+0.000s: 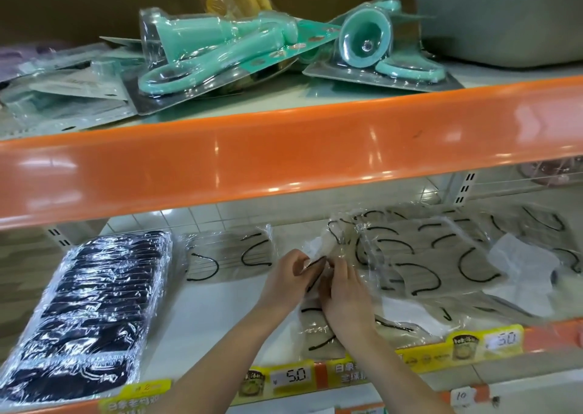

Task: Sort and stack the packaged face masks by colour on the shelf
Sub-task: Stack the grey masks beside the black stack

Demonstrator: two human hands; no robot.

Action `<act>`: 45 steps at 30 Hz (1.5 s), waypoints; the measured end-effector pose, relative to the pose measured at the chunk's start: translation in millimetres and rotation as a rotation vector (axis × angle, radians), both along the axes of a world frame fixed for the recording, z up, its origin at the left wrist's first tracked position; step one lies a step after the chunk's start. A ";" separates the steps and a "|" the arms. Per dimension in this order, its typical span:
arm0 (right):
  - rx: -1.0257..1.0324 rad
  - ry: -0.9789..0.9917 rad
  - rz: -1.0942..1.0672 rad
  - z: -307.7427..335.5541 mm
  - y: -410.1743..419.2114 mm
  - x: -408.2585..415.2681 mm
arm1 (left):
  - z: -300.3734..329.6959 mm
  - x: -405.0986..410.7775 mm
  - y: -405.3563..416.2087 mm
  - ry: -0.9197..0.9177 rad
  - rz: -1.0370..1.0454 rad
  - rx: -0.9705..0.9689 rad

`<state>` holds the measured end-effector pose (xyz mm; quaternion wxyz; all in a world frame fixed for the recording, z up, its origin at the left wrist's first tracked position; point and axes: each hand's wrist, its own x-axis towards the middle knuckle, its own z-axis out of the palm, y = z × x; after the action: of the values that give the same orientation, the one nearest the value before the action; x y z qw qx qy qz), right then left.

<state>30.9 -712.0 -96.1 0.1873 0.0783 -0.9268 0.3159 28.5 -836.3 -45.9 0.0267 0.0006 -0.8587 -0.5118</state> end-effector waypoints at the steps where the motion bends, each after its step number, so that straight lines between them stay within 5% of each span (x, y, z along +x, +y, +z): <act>1: -0.024 0.004 0.006 1.4 1.4 -1.2 | 3.5 1.6 -3.1 0.017 0.011 -0.001; 10: -0.398 -0.252 0.057 38.7 9.2 -18.0 | 49.3 21.5 -59.0 0.134 0.071 0.212; 17: -0.732 -0.527 0.238 43.4 -1.6 -35.3 | 47.4 35.7 -101.2 0.097 0.038 0.154; 21: -0.718 -0.539 0.266 40.3 -9.3 -38.0 | 37.8 40.1 -118.1 0.113 0.203 0.117; 26: -0.413 -0.461 0.265 41.2 -21.4 -34.9 | 18.4 42.2 -137.7 0.064 0.370 0.083; 33: -0.351 -0.391 0.196 48.0 -52.3 -38.8 | -5.8 62.1 -138.0 0.077 0.386 -0.510; 38: -0.313 -0.412 0.137 43.8 -76.9 -46.0 | -22.1 68.1 -112.1 0.003 0.104 -0.651; 45: -0.261 -0.363 0.078 36.5 -92.5 -52.8 | -37.3 50.5 -108.8 -0.181 0.011 -0.958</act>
<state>-21.9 -804.5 -59.6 0.0139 0.0310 -0.8928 0.4492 79.1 -945.1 -83.3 -0.0482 0.0373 -0.9965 -0.0570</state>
